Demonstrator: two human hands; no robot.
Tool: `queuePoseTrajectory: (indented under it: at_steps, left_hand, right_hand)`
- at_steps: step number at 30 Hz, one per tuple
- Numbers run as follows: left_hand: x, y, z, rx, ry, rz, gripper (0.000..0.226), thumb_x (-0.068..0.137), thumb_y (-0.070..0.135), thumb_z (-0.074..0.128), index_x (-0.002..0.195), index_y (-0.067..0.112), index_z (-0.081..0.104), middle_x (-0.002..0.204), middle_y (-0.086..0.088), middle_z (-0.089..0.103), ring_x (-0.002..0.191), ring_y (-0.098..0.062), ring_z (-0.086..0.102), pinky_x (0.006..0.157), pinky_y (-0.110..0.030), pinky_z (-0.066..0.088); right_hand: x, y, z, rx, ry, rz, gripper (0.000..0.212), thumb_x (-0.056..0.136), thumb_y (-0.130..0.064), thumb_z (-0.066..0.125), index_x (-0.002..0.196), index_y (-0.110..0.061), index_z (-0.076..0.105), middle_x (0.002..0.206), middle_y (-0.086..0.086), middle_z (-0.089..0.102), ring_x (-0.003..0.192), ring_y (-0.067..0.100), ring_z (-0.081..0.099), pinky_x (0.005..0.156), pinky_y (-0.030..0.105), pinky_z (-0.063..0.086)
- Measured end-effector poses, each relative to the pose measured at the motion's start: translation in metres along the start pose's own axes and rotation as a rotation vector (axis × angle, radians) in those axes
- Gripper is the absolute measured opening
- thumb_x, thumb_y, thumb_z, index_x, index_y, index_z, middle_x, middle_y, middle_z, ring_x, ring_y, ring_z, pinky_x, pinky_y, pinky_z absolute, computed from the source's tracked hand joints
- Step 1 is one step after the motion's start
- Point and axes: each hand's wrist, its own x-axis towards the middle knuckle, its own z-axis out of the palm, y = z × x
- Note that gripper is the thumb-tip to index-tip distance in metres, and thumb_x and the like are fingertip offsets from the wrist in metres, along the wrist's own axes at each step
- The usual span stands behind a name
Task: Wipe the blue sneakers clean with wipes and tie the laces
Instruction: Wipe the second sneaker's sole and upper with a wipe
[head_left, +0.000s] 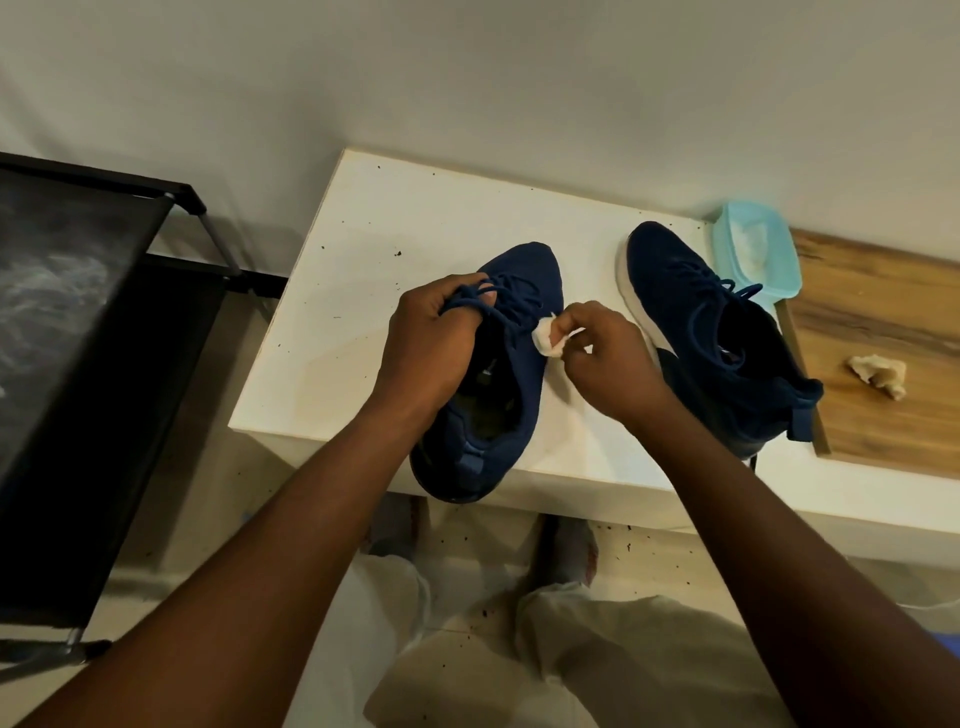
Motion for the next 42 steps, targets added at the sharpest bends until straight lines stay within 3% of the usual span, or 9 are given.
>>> queuePoseTrajectory:
  at_steps: [6,12,18,23,26,29,35,40,42]
  left_hand:
    - [0.001,0.000,-0.001,0.003,0.005,0.016,0.028,0.096,0.010,0.059,0.114,0.023,0.076,0.110,0.009,0.075,0.106,-0.008,0.069,0.101,-0.035,0.054]
    - [0.003,-0.002,0.000,0.009,0.000,-0.021,0.025,0.098,0.014,0.061,0.114,0.026,0.077,0.109,0.009,0.076,0.105,-0.011,0.070,0.098,-0.038,0.057]
    - [0.002,-0.002,0.000,-0.001,0.013,-0.002,0.027,0.096,0.013,0.060,0.114,0.024,0.076,0.110,0.009,0.076,0.105,-0.011,0.070,0.100,-0.039,0.056]
    - [0.001,-0.001,0.000,-0.007,-0.001,-0.017,0.020,0.098,0.022,0.063,0.110,0.028,0.077,0.108,0.009,0.076,0.105,-0.013,0.071,0.098,-0.041,0.056]
    - [0.000,0.001,0.000,-0.022,0.008,-0.016,0.019,0.099,0.022,0.062,0.110,0.028,0.077,0.106,0.010,0.076,0.104,-0.011,0.071,0.098,-0.039,0.057]
    - [0.001,0.001,-0.001,-0.022,0.021,-0.012,0.023,0.099,0.015,0.060,0.113,0.025,0.076,0.107,0.010,0.075,0.102,-0.010,0.071,0.097,-0.037,0.057]
    - [0.000,0.001,-0.001,0.000,0.022,-0.017,0.023,0.098,0.018,0.060,0.111,0.027,0.077,0.106,0.009,0.076,0.103,-0.013,0.071,0.097,-0.041,0.057]
    - [-0.001,0.004,-0.001,-0.006,0.028,-0.014,0.025,0.099,0.015,0.060,0.102,0.035,0.075,0.100,0.014,0.076,0.097,-0.008,0.071,0.094,-0.037,0.059]
    - [-0.001,0.004,-0.001,-0.014,0.021,-0.016,0.025,0.098,0.015,0.060,0.102,0.034,0.076,0.101,0.013,0.076,0.099,-0.009,0.072,0.096,-0.038,0.058]
  right_hand:
    - [-0.017,-0.030,-0.010,0.172,-0.388,-0.214,0.037,0.084,0.011,0.059,0.084,-0.024,0.071,0.092,-0.012,0.066,0.086,0.013,0.062,0.074,0.020,0.052]
    - [0.009,0.005,0.001,-0.040,0.136,0.022,0.029,0.085,0.007,0.058,0.086,-0.019,0.070,0.105,-0.002,0.068,0.095,0.020,0.067,0.083,0.028,0.052]
    - [-0.013,-0.030,-0.014,0.237,-0.379,-0.133,0.028,0.083,0.009,0.067,0.084,-0.016,0.078,0.083,-0.011,0.073,0.079,0.004,0.067,0.075,0.020,0.055]
    - [0.005,-0.002,-0.010,-0.001,0.030,0.011,0.025,0.087,0.003,0.062,0.089,-0.020,0.073,0.105,0.000,0.071,0.092,0.017,0.068,0.088,0.034,0.055]
    - [-0.002,-0.006,-0.013,0.074,-0.109,0.036,0.019,0.091,-0.007,0.067,0.105,-0.017,0.073,0.114,-0.005,0.069,0.095,0.009,0.066,0.090,0.028,0.054]
    - [-0.016,-0.020,-0.018,0.193,-0.346,-0.078,0.012,0.090,-0.014,0.073,0.098,-0.020,0.078,0.100,-0.011,0.073,0.090,0.006,0.066,0.083,0.015,0.052]
    - [0.001,-0.006,-0.007,-0.025,-0.108,0.042,0.027,0.091,-0.041,0.068,0.113,-0.025,0.065,0.119,-0.011,0.062,0.107,0.009,0.059,0.085,0.023,0.042]
    - [-0.014,-0.026,-0.018,0.145,-0.376,-0.031,0.015,0.090,-0.041,0.069,0.096,-0.029,0.076,0.101,-0.017,0.069,0.097,0.000,0.062,0.081,0.018,0.047]
    - [-0.013,-0.024,-0.018,0.133,-0.348,-0.062,0.016,0.092,-0.039,0.069,0.099,-0.028,0.077,0.103,-0.016,0.070,0.099,0.002,0.062,0.084,0.019,0.049]
